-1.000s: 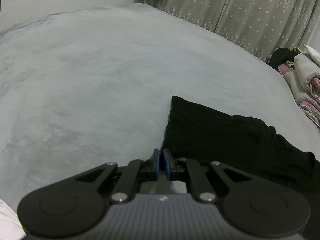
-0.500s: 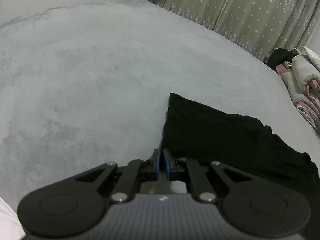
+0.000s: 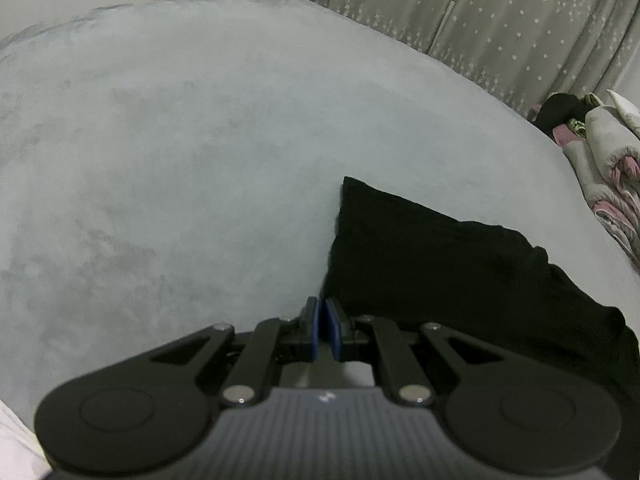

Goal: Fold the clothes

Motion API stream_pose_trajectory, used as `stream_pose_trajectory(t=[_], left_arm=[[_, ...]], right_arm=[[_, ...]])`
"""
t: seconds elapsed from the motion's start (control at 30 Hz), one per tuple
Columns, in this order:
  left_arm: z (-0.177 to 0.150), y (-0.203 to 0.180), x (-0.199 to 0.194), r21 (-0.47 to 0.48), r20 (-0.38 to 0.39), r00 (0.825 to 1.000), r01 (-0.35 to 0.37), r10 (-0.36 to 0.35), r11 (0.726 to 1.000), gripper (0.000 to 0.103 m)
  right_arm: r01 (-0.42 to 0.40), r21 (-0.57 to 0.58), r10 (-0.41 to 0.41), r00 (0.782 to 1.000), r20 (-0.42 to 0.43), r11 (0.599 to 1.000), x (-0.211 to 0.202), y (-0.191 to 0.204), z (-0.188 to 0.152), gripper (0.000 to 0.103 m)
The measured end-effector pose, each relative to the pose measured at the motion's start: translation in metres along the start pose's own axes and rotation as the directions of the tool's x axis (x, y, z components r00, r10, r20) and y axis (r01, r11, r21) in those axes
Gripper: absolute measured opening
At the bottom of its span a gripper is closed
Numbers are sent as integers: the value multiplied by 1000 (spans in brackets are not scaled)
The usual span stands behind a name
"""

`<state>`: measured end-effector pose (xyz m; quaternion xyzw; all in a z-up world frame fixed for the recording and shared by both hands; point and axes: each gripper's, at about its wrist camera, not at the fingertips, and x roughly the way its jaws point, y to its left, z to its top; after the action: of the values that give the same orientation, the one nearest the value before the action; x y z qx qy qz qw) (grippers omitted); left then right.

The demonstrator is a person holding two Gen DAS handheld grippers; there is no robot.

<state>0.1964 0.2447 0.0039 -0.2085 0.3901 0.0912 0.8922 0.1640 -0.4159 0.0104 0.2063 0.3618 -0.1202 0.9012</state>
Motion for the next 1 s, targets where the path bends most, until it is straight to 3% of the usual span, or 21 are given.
stream_pose_trajectory(t=[0.1,0.23,0.4,0.47,0.57,0.63,0.77,1.0], left_arm=[[2,-1,-1,-2,-10,1000,5,-5,1000,14],[6,0,-4,-10,-26,999,34,-34,999,45],[21,5,-19,-6,9,1000,-10,10,1000,50],[30,4,-24,7,41,999,13,-13,1000,54],[41,-17,-14,97,14,995,101,-103,990,61],[44,-43,1,194,-20,990,142,-141,971,63],[51,-105,33,365,-71,977,215,-203,906,63],[53,-199,81,602,-91,972,226,-215,766,61]], right_arm=[[-22,3,22,1000,-7,1000,-8,0,8,5],[-9,-37,7,999,-45,999,-5,1,7,8],[5,-129,-6,1000,-6,992,-17,13,12,26],[-38,-196,42,999,17,980,-20,24,15,31],[-89,-291,103,994,33,952,-16,49,18,32],[-101,-374,125,991,41,922,-6,69,20,32],[-129,-502,160,987,19,855,32,113,30,32],[-230,-617,265,964,-37,753,92,186,48,31]])
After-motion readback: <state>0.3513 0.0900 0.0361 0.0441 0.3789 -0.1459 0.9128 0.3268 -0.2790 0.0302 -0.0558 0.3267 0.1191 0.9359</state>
